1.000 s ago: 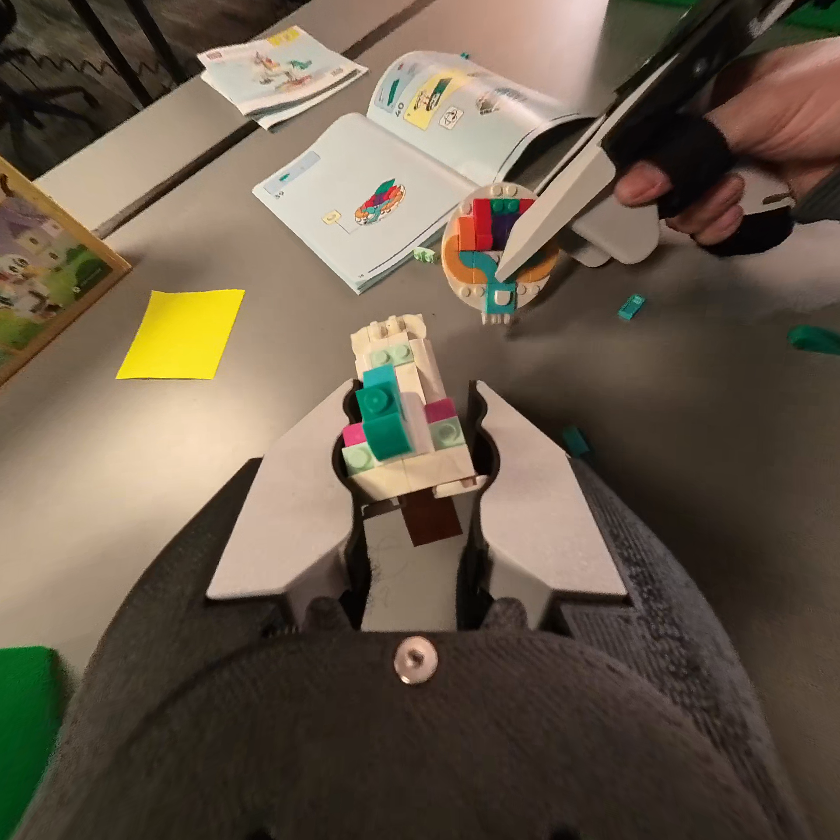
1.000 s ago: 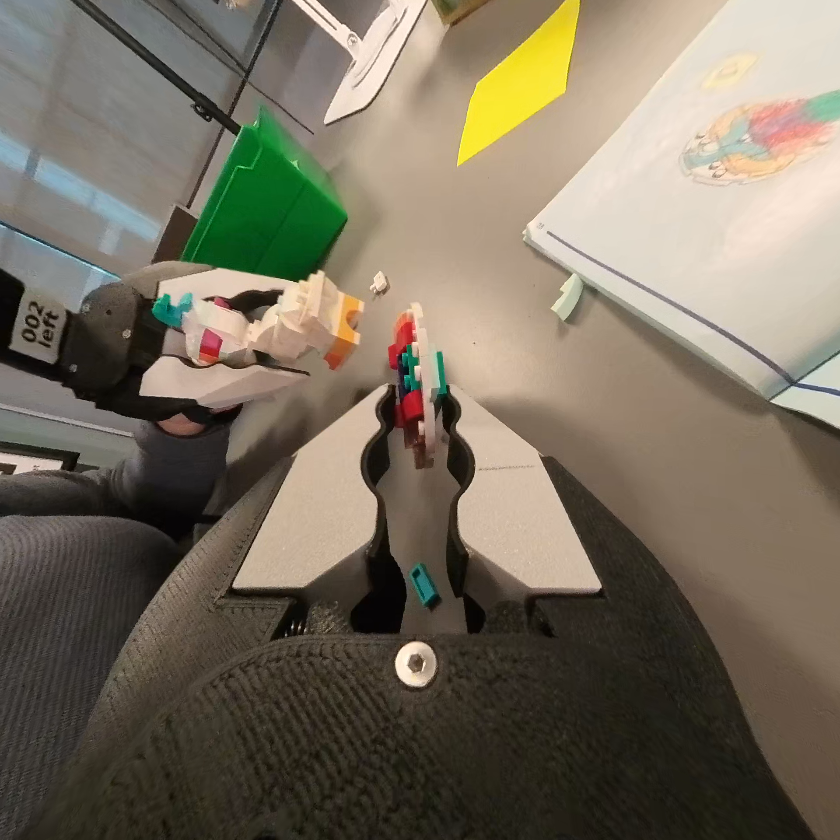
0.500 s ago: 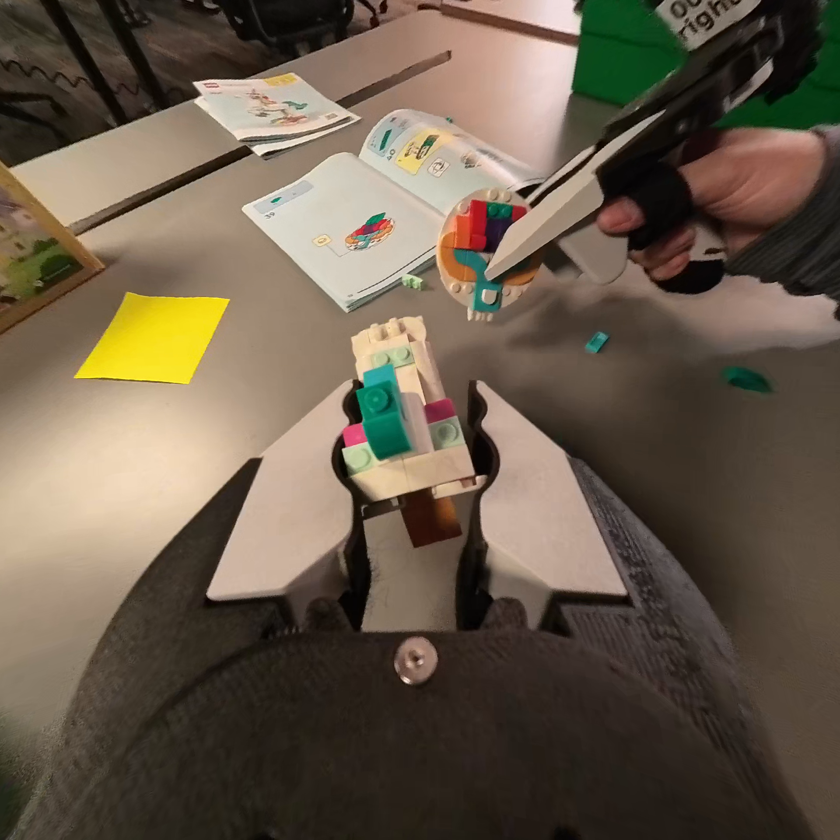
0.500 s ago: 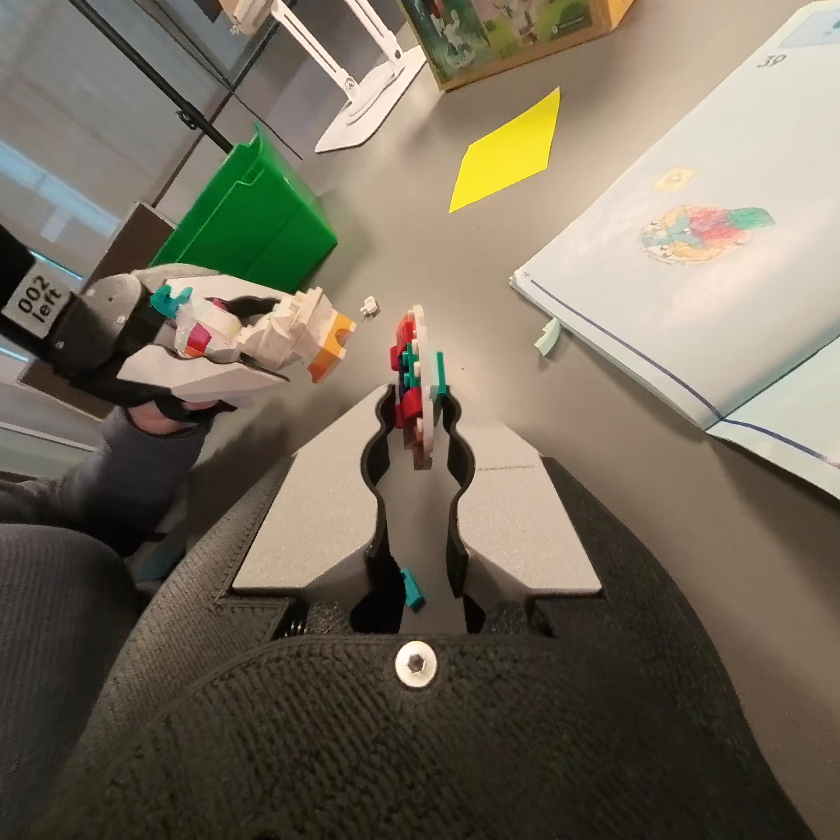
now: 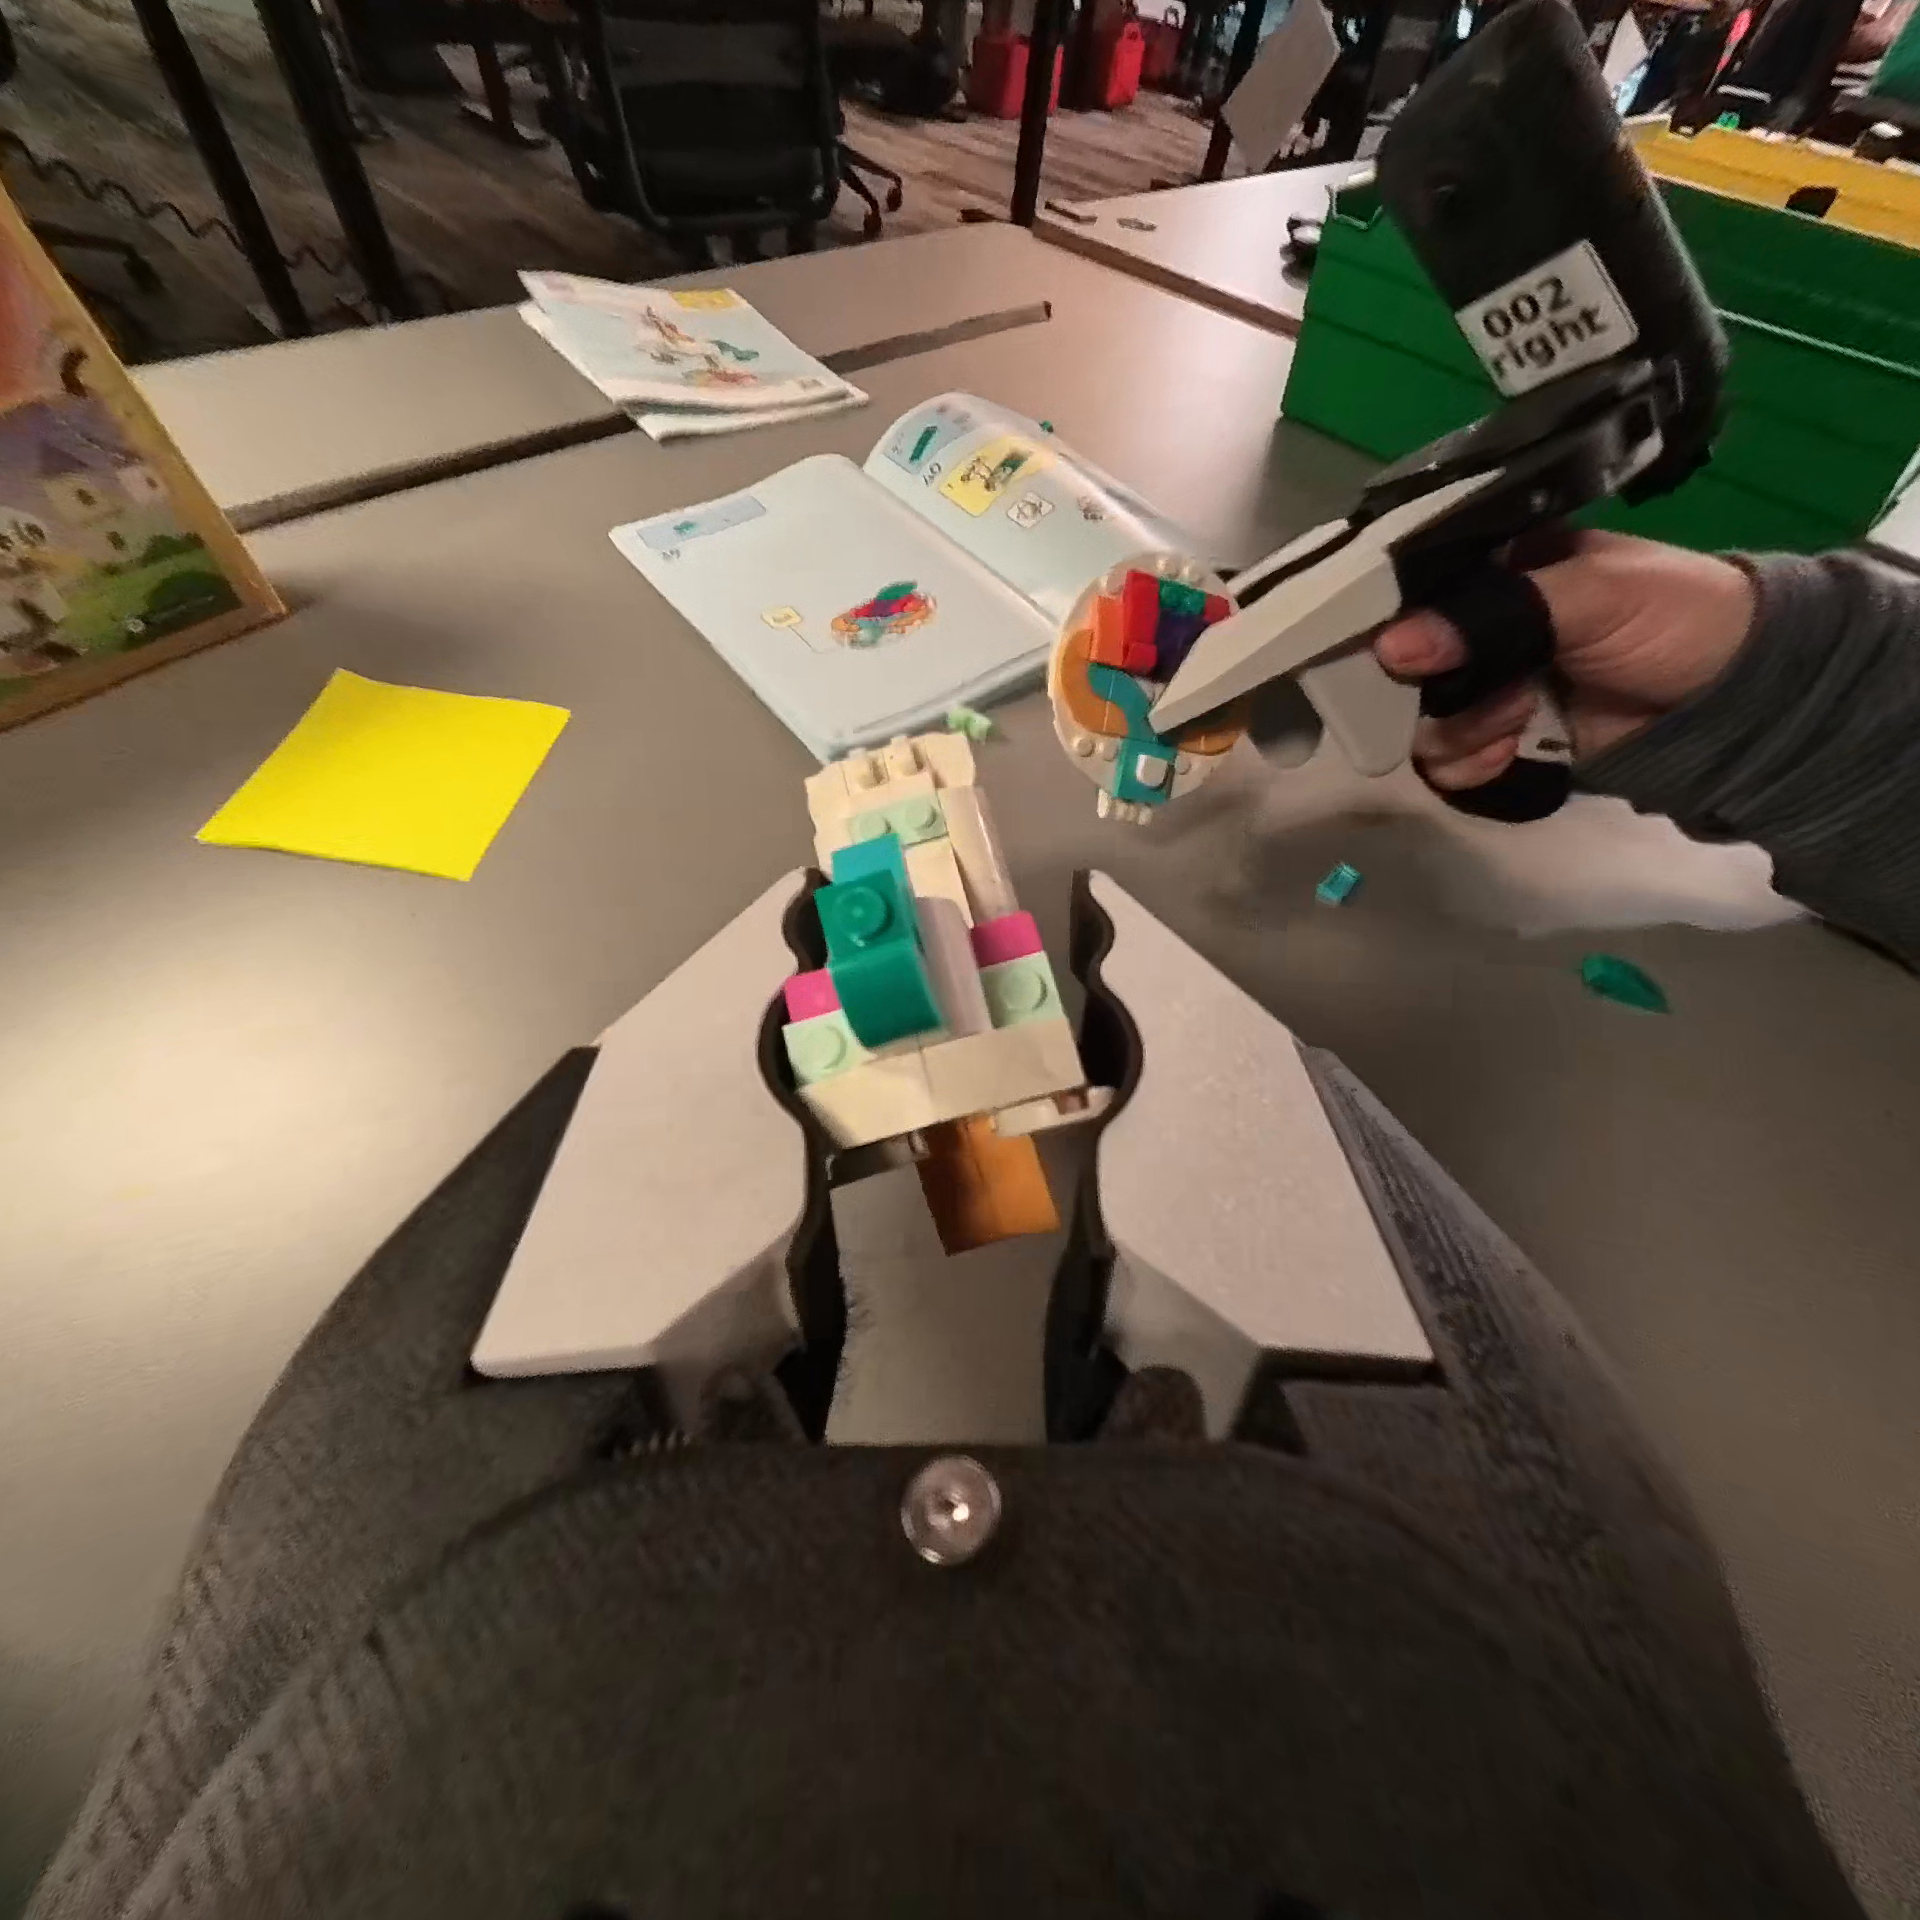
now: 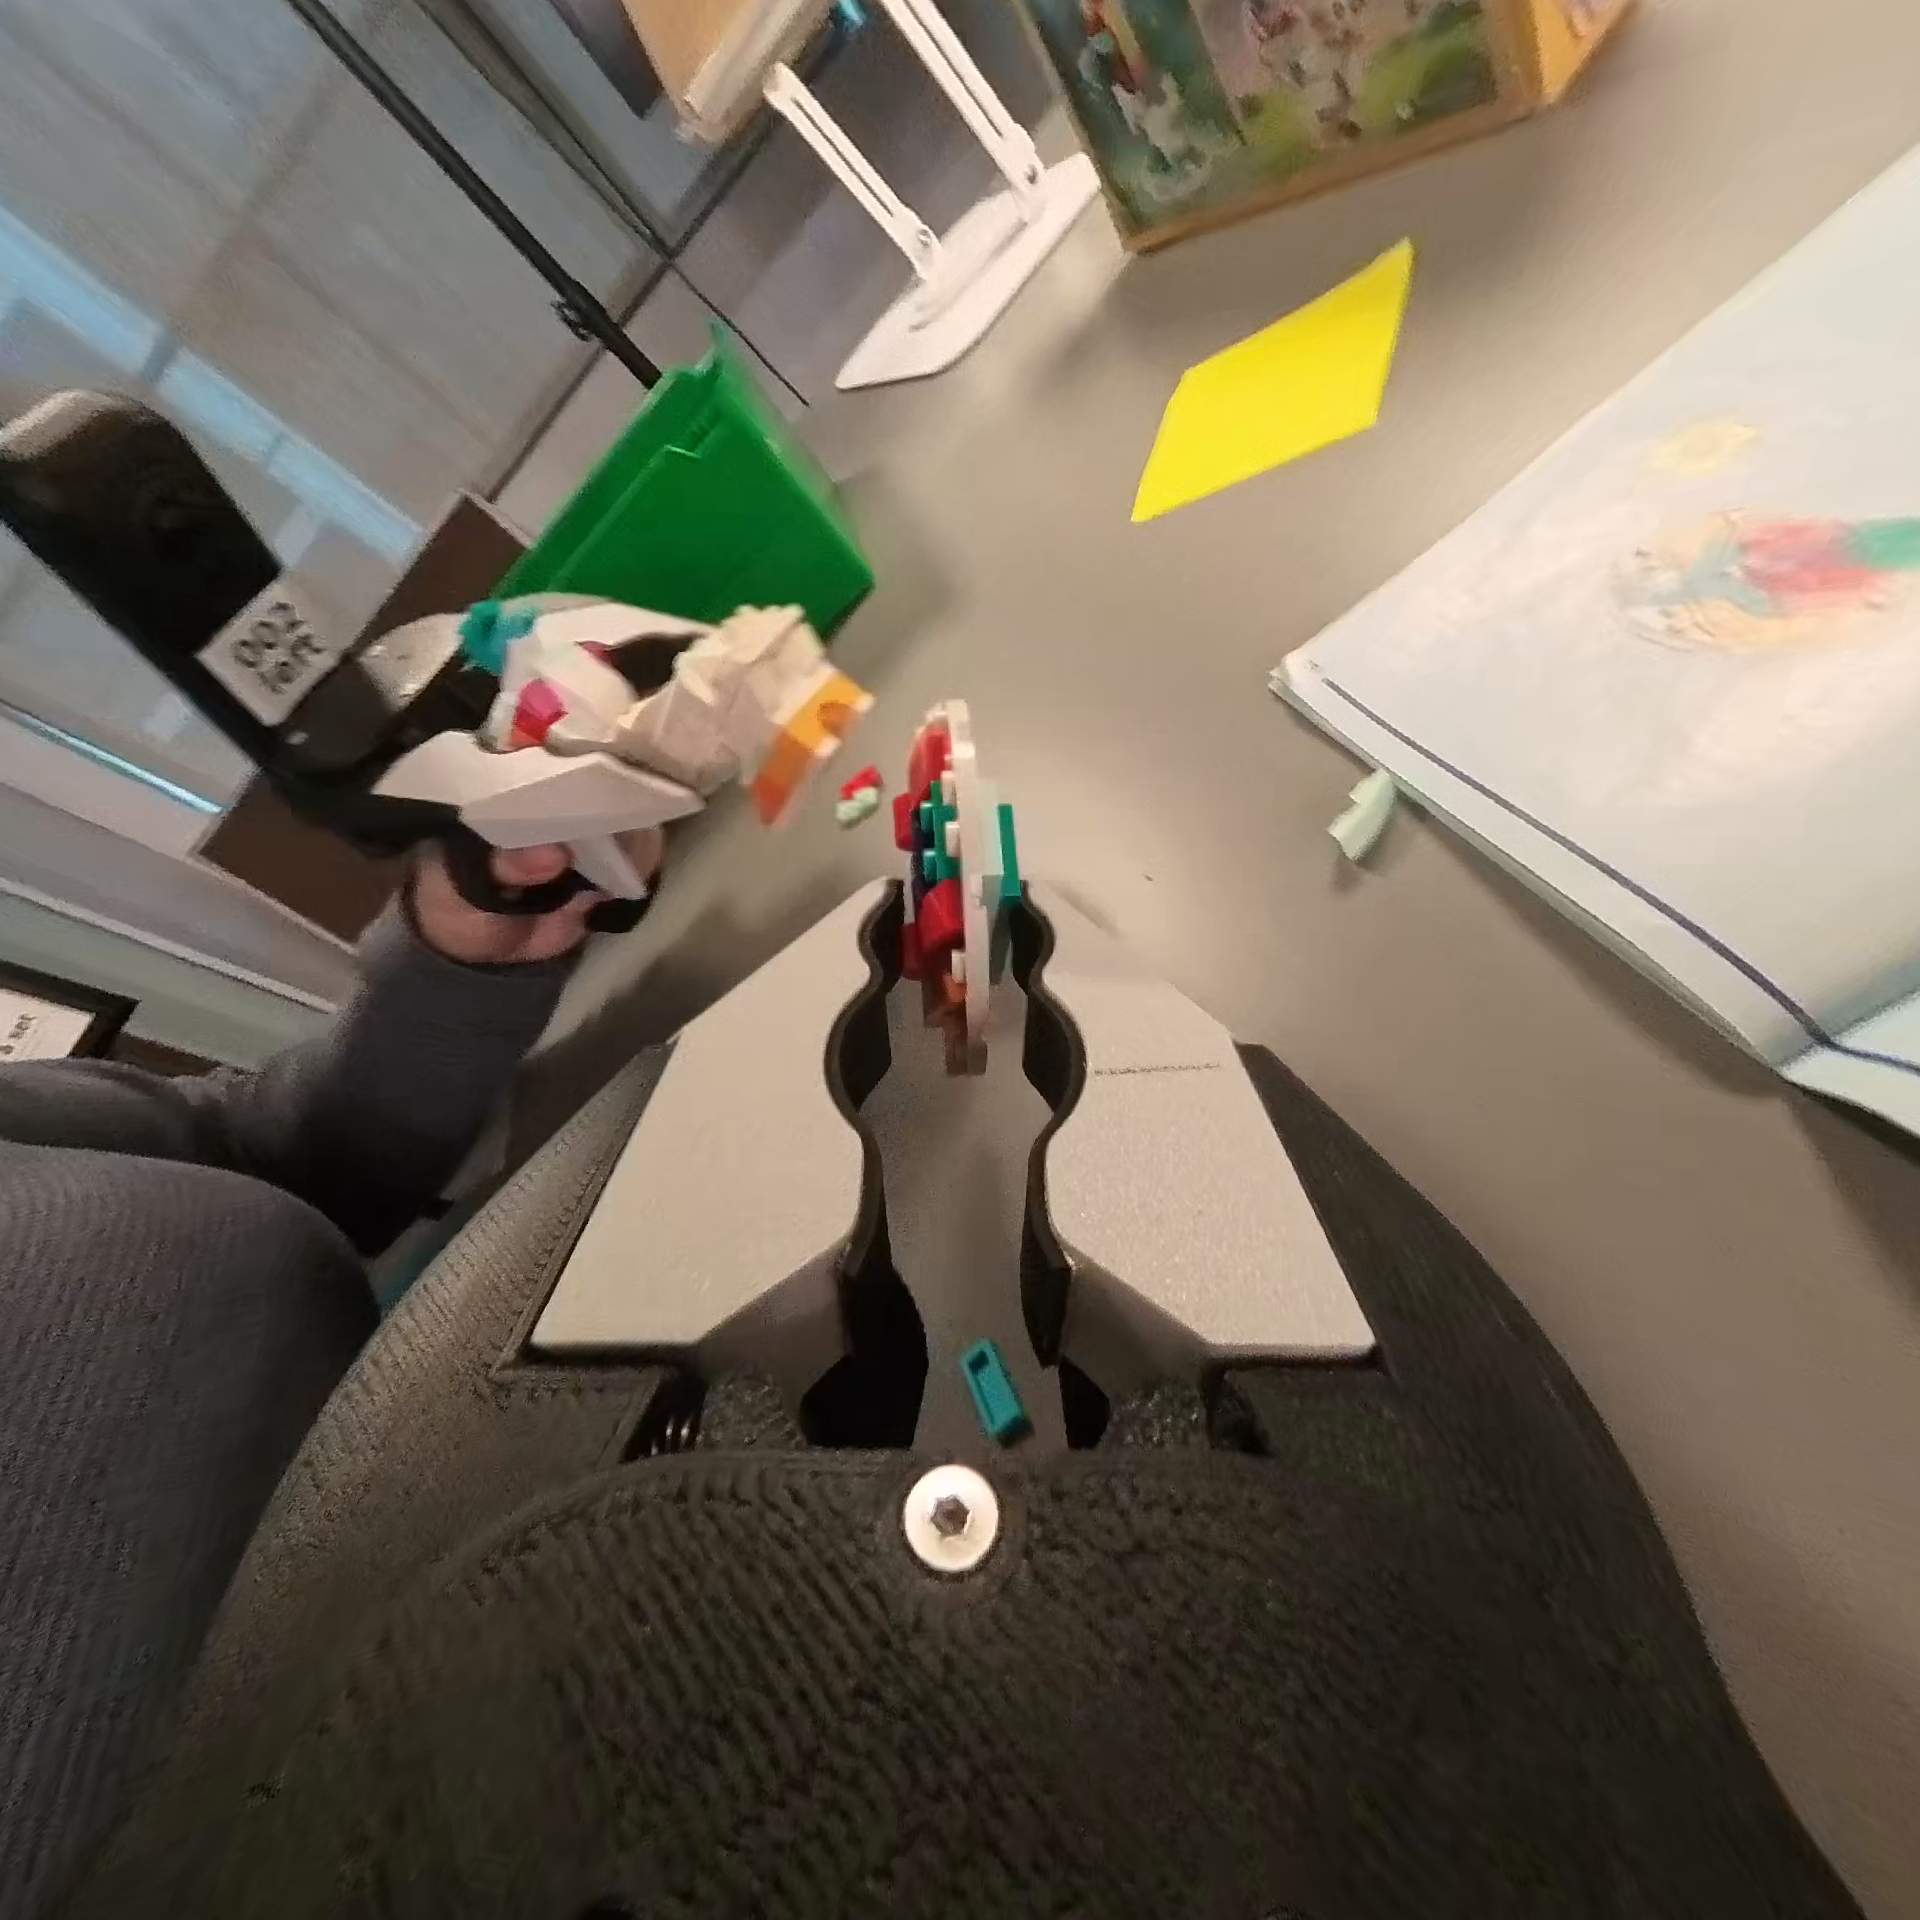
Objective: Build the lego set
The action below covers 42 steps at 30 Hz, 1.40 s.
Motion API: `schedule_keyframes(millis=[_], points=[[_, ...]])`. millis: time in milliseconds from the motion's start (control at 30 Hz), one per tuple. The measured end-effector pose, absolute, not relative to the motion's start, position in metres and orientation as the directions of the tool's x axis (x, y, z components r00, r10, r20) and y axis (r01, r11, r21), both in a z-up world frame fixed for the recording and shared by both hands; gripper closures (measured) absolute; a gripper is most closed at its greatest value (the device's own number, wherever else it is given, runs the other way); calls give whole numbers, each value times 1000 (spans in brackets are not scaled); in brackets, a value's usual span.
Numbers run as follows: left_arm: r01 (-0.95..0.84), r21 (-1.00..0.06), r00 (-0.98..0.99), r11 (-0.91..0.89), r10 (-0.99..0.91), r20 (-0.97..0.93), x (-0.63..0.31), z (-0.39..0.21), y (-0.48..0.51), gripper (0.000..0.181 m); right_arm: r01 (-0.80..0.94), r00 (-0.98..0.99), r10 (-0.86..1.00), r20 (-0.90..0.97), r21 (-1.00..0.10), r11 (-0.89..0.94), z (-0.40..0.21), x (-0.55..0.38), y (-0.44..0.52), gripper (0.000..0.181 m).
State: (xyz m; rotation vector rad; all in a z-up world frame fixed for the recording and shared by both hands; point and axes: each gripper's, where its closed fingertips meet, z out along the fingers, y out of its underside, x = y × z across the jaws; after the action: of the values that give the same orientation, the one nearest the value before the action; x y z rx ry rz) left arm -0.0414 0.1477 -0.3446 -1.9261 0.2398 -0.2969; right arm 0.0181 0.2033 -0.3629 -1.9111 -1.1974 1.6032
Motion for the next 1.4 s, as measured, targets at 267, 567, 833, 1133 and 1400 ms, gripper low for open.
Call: schedule_keyframes(millis=[267,567,833,1133,1400], points=[[-137,-943,939,-304,-343,-26,-27,-346,208,135,236,-117,943,-312,-931,-279,-336,16,195,163],[-201,-917,927,-346,-370,-64,-28,-367,200,135,282,53,881,-470,-839,-465,-348,36,229,163],[-225,-909,918,-351,-389,-77,-23,-372,198,135,315,53,874,-482,-823,-473,-356,34,226,163],[-264,-895,913,-360,-394,-110,-21,-377,198,135,370,74,851,-519,-779,-507,-368,35,223,163],[-258,-897,908,-358,-407,-99,-17,-375,195,135,434,65,813,-578,-718,-545,-378,37,214,163]])
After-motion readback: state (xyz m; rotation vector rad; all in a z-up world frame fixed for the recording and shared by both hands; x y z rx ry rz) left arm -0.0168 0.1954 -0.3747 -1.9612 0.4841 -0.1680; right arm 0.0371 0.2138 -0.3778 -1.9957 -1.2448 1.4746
